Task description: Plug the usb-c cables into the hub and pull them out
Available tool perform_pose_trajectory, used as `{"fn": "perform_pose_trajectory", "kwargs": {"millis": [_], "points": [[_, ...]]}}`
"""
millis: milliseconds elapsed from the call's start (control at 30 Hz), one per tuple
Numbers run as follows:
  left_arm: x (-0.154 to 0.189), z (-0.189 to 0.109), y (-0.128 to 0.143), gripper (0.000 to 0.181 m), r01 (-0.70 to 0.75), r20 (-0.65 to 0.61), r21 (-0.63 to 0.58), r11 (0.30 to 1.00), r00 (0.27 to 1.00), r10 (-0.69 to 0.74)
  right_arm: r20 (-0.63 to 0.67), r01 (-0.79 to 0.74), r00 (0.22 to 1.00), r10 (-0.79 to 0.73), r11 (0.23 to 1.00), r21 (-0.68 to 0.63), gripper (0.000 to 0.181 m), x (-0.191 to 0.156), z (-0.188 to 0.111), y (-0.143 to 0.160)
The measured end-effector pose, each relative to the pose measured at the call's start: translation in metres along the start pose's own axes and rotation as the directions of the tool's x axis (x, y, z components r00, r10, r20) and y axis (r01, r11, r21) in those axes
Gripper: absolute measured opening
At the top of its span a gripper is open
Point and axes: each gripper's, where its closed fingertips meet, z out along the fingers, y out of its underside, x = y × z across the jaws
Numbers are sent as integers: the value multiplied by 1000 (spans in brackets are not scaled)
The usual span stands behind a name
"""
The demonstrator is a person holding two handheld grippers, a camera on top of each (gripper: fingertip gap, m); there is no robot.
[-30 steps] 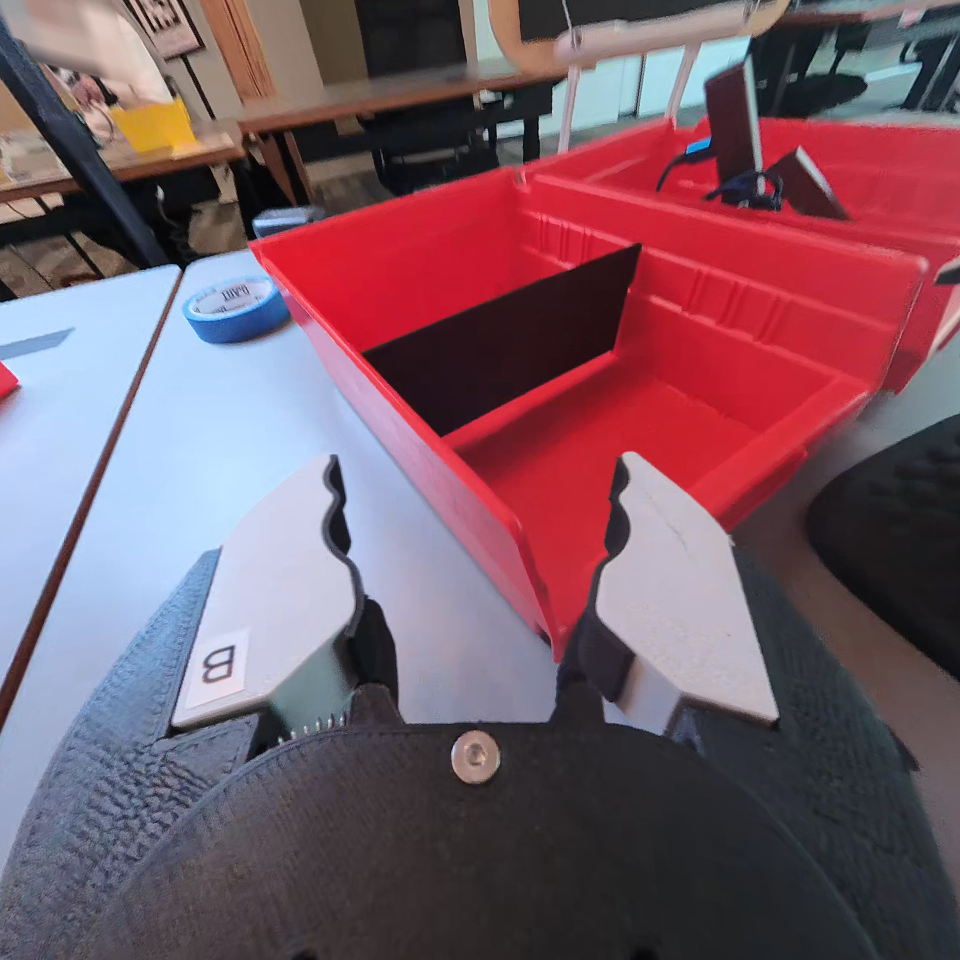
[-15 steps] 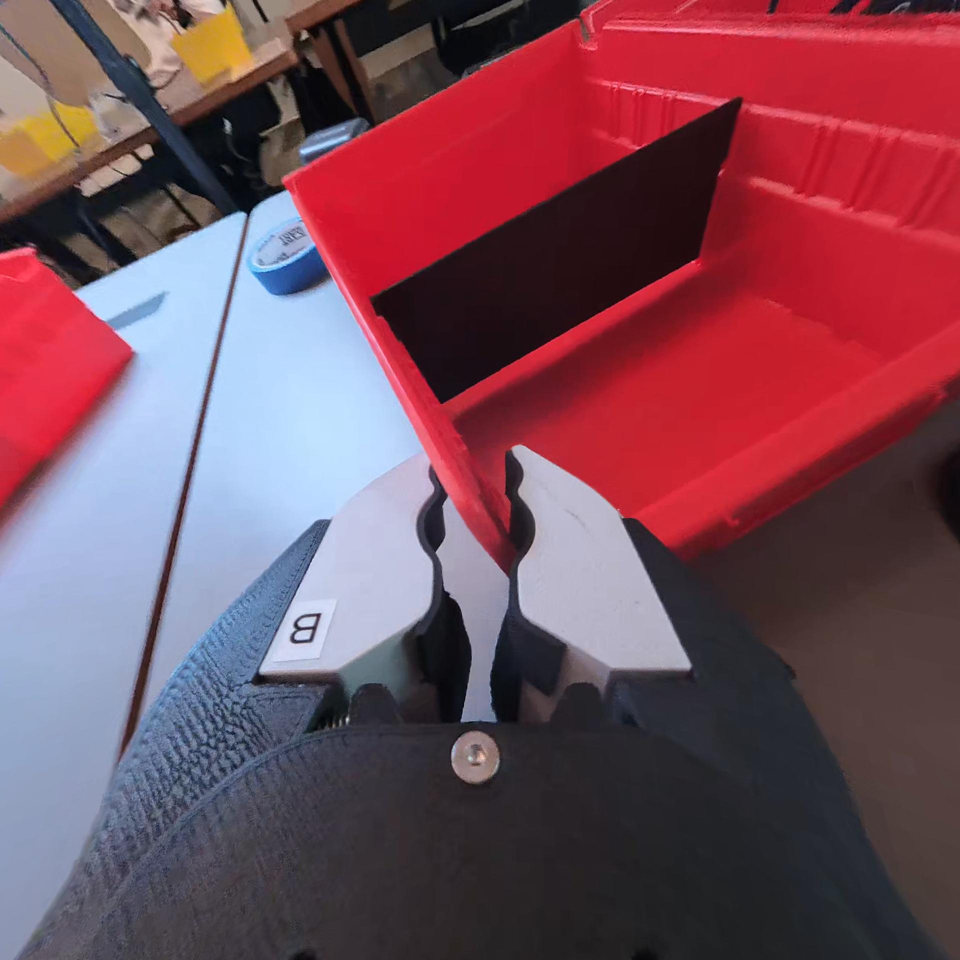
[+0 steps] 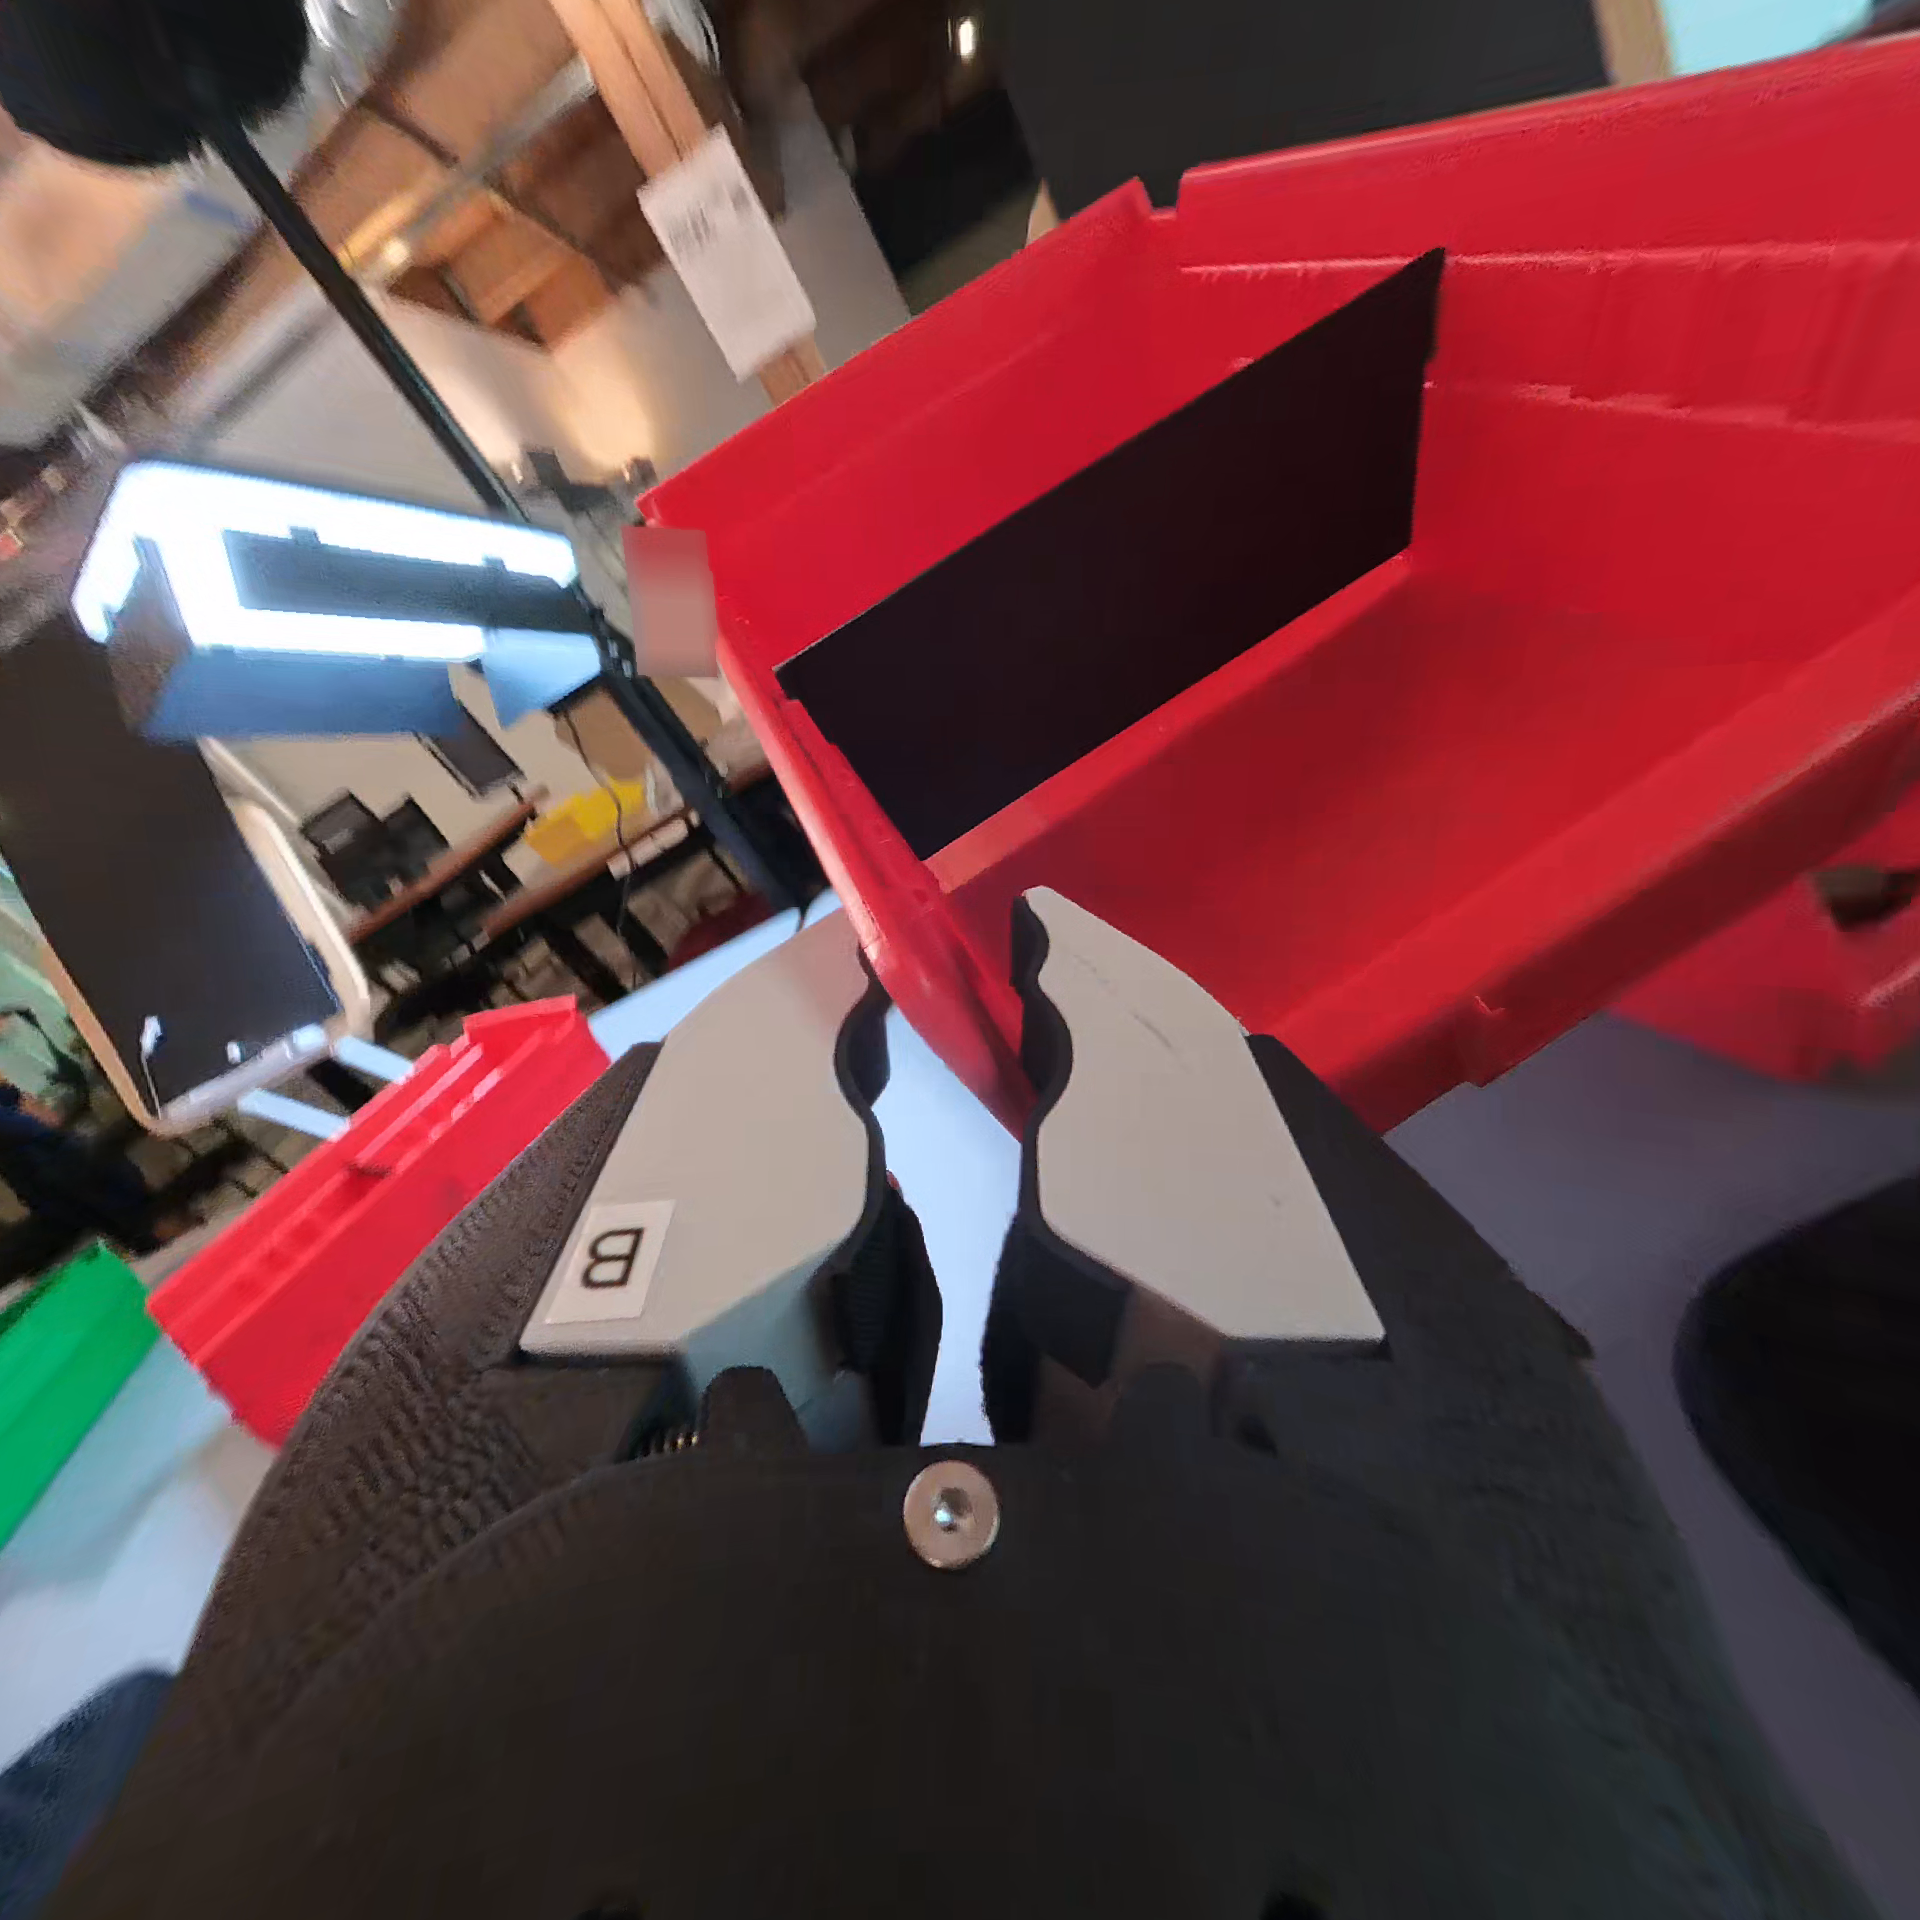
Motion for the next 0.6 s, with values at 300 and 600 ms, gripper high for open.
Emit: {"fn": "perform_pose_trajectory", "kwargs": {"millis": [300,600], "points": [[143,50,-106,21,128,-285,265,956,957,-49,-286,176,941,-183,983,-53,8,142,-103,18],[313,88,-161,22,244,-619,159,957,780,-96,-418,120,870,-262,934,-336,9,251,-203,69]]}}
